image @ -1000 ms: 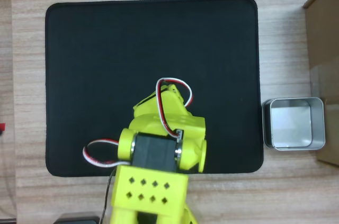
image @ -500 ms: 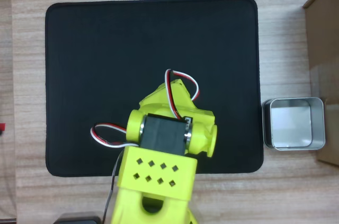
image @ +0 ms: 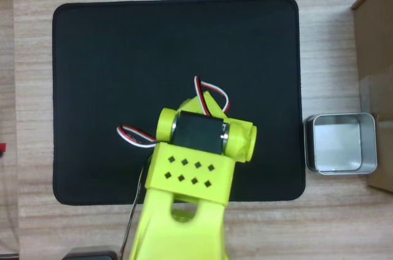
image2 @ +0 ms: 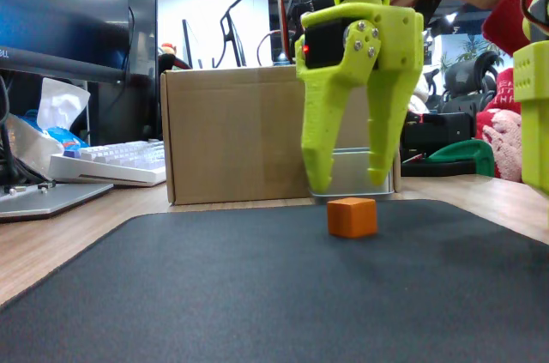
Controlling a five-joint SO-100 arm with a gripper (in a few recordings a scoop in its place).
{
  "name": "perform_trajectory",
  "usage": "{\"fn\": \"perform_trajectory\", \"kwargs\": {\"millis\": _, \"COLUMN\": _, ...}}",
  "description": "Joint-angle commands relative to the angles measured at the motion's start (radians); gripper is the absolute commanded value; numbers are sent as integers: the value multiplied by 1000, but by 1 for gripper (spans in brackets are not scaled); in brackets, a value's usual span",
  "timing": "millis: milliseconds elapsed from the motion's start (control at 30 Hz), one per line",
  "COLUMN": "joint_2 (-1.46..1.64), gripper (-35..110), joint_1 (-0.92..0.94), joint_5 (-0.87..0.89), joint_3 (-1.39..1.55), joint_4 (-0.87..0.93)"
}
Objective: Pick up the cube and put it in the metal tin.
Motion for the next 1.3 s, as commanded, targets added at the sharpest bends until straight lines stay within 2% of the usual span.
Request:
{"fn": "perform_trajectory", "kwargs": {"millis": 0, "joint_2": -8, "gripper": 27, "joint_1": 12, "joint_5": -28, "joint_3": 14, "joint_4": -18}}
{"fn": "perform_trajectory", "kwargs": {"millis": 333, "joint_2": -83, "gripper": 22, "joint_1": 25, "joint_5": -101, "joint_3": 84, "joint_4": -106}}
{"fn": "perform_trajectory", "kwargs": {"millis": 433, "joint_2": -84, "gripper": 9, "joint_1": 40, "joint_5": -106, "joint_3": 86, "joint_4": -124}}
{"fn": "perform_trajectory", "kwargs": {"millis": 600, "joint_2": -80, "gripper": 1, "joint_1": 46, "joint_5": -107, "joint_3": 97, "joint_4": -144}}
{"fn": "perform_trajectory", "kwargs": {"millis": 800, "joint_2": -38, "gripper": 4, "joint_1": 64, "joint_5": -26, "joint_3": 117, "joint_4": -186}}
{"fn": "perform_trajectory", "kwargs": {"millis": 1267, "joint_2": 382, "gripper": 5, "joint_1": 114, "joint_5": 222, "joint_3": 156, "joint_4": -169}}
